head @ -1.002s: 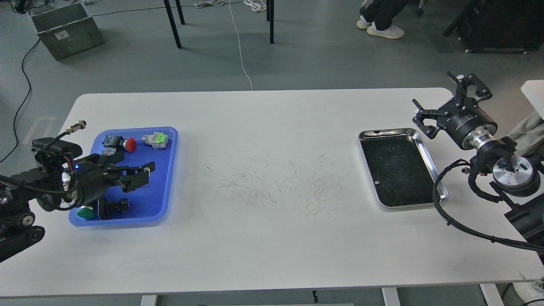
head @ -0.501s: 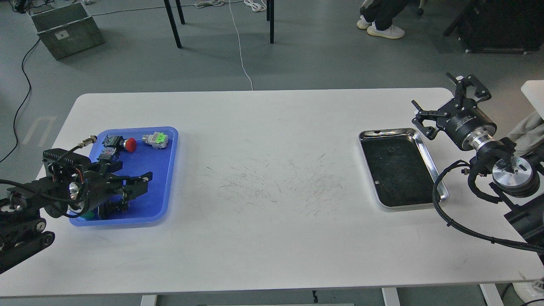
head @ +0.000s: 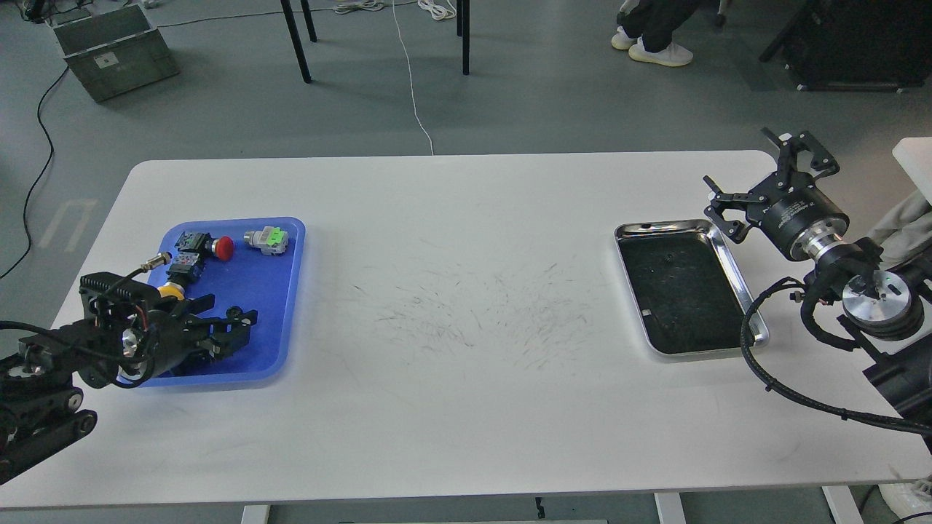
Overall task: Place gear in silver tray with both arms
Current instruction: 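Grasp another black gear in the blue tray with the left gripper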
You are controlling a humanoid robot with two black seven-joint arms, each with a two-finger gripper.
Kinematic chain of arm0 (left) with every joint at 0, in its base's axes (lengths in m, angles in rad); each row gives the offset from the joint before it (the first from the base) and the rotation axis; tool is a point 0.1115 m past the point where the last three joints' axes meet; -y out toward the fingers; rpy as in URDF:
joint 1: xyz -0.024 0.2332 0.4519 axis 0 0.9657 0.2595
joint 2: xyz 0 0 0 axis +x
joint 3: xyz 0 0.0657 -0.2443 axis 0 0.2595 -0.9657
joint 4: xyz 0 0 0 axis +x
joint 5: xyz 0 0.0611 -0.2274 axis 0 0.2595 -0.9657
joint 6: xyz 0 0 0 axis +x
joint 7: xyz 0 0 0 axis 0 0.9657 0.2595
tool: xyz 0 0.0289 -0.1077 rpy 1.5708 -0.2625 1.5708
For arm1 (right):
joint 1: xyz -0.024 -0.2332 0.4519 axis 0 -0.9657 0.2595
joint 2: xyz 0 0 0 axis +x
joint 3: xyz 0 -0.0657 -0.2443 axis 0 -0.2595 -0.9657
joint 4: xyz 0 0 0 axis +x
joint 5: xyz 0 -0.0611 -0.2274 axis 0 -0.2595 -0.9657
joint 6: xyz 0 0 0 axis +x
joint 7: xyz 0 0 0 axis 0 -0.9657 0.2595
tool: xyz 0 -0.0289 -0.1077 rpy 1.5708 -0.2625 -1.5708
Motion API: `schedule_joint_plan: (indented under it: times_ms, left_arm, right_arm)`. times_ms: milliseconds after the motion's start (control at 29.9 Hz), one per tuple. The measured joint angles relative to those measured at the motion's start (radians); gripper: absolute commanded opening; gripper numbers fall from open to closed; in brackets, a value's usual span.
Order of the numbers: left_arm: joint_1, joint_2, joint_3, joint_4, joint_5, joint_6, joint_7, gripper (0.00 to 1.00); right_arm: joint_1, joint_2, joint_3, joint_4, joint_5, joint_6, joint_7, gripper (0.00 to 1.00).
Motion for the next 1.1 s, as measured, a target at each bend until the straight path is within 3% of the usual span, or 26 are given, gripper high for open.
schedule_joint_plan:
  times_ms: [167, 401, 535, 668, 1103]
  left_arm:
    - [0.003, 0.0, 0.001, 0.011, 0.001, 0.004, -0.004, 0.48]
    - [0.001, -0.001, 0.025, 0.025, 0.018, 0.006, -0.013, 0.4]
    - [0.001, -0.007, 0.027, 0.038, 0.02, 0.006, -0.015, 0.2]
    - [-0.001, -0.013, 0.027, 0.048, 0.019, 0.005, -0.015, 0.09]
    - [-0.067, 0.01, 0.011, 0.039, -0.003, 0.005, -0.045, 0.06]
  right_arm:
    - [0.0, 0.0, 0.0, 0.004, 0.0, 0.001, 0.0, 0.94]
    - [0.001, 0.0, 0.0, 0.006, -0.002, 0.001, 0.0, 0.94]
    - [0.002, 0.0, 0.0, 0.006, -0.002, 0.002, 0.0, 0.94]
    - [0.003, 0.0, 0.0, 0.007, -0.002, 0.002, 0.0, 0.94]
    - [0.017, -0.002, -0.024, 0.01, -0.004, 0.003, -0.001, 0.94]
